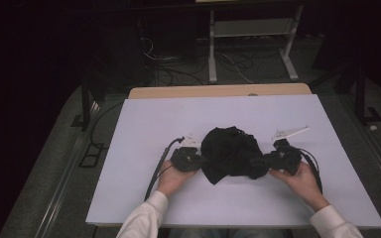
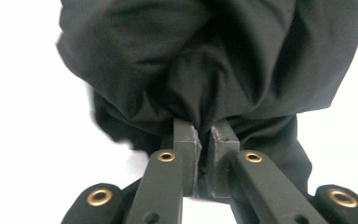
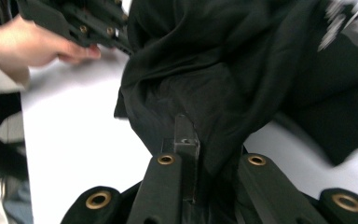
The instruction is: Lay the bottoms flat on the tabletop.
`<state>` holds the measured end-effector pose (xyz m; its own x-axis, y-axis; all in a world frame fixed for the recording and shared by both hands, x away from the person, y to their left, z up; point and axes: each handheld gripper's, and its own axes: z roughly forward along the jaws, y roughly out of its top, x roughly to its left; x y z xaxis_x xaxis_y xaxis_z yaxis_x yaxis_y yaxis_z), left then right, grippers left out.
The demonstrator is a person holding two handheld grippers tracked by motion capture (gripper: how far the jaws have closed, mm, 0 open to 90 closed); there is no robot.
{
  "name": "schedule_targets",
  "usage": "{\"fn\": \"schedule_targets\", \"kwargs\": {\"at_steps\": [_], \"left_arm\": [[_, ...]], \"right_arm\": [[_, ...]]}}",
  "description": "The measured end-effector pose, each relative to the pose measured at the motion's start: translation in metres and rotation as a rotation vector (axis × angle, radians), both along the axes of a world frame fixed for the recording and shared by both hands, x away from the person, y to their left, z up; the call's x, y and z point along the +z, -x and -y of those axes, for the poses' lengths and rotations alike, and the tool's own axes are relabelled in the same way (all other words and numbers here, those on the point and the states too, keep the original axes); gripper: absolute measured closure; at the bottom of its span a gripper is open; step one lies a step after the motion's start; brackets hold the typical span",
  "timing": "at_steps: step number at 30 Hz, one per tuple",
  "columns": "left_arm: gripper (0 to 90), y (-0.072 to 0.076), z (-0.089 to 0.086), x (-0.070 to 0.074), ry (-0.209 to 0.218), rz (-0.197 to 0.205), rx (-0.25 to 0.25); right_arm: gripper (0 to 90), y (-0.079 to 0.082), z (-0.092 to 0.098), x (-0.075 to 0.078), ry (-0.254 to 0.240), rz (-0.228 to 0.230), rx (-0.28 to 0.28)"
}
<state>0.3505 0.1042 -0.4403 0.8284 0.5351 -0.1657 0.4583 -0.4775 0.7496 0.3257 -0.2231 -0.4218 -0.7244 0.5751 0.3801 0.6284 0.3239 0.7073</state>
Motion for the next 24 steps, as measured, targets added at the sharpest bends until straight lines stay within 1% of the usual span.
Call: {"fn": "schedule_targets", "kwargs": {"at_steps": [1,2,3,4,5,6,8,12,14,15,16,17,19,21,24], "left_arm": [[85.1,-0.003,-0.003,0.006,0.007,0.001,0.008],[85.1,-0.006,-0.006,0.012,0.008,0.007,0.016],[85.4,-0.008,-0.008,0.019,0.005,0.013,0.021],[85.6,-0.010,-0.011,0.027,-0.001,0.027,0.027],[85.6,-0.011,-0.013,0.033,-0.005,0.036,0.030],[85.6,-0.013,-0.015,0.039,-0.007,0.046,0.034],[85.7,-0.017,-0.019,0.049,-0.013,0.064,0.045],[86.3,-0.025,-0.024,0.065,-0.021,0.092,0.068],[86.3,-0.028,-0.028,0.073,-0.010,0.108,0.084],[86.4,-0.030,-0.029,0.076,-0.005,0.111,0.089],[86.4,-0.032,-0.030,0.080,-0.003,0.115,0.094],[86.4,-0.034,-0.032,0.084,-0.003,0.120,0.098],[86.5,-0.041,-0.034,0.092,-0.006,0.118,0.109],[86.6,-0.047,-0.033,0.101,-0.012,0.124,0.122],[86.6,-0.055,-0.029,0.116,-0.003,0.145,0.128]], "right_arm": [[82.5,-0.004,0.008,0.012,-0.045,0.017,-0.027],[82.5,-0.004,0.008,0.012,-0.045,0.017,-0.027],[82.5,-0.008,0.012,0.017,-0.065,0.026,-0.044],[82.7,-0.017,0.021,0.027,-0.105,0.034,-0.083],[82.8,-0.020,0.024,0.031,-0.118,0.037,-0.095],[82.8,-0.020,0.024,0.031,-0.118,0.037,-0.095],[82.8,-0.028,0.029,0.041,-0.144,0.045,-0.118],[83.0,-0.038,0.035,0.061,-0.153,0.071,-0.148],[83.0,-0.041,0.035,0.070,-0.149,0.084,-0.161],[83.0,-0.044,0.034,0.078,-0.147,0.090,-0.166],[83.0,-0.044,0.034,0.078,-0.147,0.090,-0.166],[83.0,-0.046,0.034,0.081,-0.142,0.093,-0.168],[83.1,-0.050,0.032,0.086,-0.132,0.103,-0.169],[83.1,-0.056,0.029,0.090,-0.135,0.107,-0.175],[83.1,-0.064,0.027,0.095,-0.144,0.112,-0.188]]}}
